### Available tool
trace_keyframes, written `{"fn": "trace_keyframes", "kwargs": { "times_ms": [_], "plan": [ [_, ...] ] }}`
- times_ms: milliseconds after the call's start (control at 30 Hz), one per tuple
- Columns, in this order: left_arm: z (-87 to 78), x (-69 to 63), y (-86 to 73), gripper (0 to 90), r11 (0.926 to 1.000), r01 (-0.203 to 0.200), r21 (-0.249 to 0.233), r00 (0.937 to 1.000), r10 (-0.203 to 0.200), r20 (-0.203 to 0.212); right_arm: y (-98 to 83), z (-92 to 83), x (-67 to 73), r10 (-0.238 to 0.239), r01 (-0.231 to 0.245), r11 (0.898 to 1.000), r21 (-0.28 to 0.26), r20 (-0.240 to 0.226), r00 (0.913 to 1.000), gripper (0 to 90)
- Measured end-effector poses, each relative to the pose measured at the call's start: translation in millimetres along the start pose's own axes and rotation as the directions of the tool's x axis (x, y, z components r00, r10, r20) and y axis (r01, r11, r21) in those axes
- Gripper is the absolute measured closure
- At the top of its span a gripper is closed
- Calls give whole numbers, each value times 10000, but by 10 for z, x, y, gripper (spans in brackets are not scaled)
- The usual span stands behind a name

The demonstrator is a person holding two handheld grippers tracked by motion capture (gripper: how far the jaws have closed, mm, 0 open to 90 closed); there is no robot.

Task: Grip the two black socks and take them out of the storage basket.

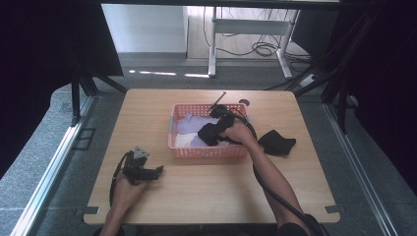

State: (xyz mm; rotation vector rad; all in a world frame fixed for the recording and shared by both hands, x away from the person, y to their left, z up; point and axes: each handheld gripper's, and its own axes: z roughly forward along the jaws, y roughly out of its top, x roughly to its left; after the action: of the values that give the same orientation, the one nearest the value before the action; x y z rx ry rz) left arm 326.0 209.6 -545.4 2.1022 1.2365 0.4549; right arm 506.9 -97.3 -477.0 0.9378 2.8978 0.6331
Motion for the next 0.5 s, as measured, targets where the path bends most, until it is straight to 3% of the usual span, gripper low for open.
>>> {"fn": "trace_keyframes", "kwargs": {
  "times_ms": [67,100,200,267,367,500],
  "plan": [
    [0,-1,0,122,10000,8,-3,10000,-8,-2,10,123,15,-83,83,9994,333,-27,10000,461],
    [0,-1,0,122,10000,6,-1,10000,-6,-1,12,161,26,-99,98,9991,407,29,9999,468],
    [0,0,0,122,10000,2,-4,10000,-2,-1,22,230,43,-28,35,9992,410,-162,9999,634],
    [0,0,0,122,10000,2,-1,10000,-2,-1,27,195,42,-52,52,9992,387,-2,10000,776],
    [0,0,0,122,10000,-1,-1,10000,1,-1,14,159,45,-121,120,9994,333,28,9999,820],
    [0,1,0,122,10000,-5,1,10000,5,1,17,42,42,-108,110,9998,-145,125,9999,825]
  ]
}}
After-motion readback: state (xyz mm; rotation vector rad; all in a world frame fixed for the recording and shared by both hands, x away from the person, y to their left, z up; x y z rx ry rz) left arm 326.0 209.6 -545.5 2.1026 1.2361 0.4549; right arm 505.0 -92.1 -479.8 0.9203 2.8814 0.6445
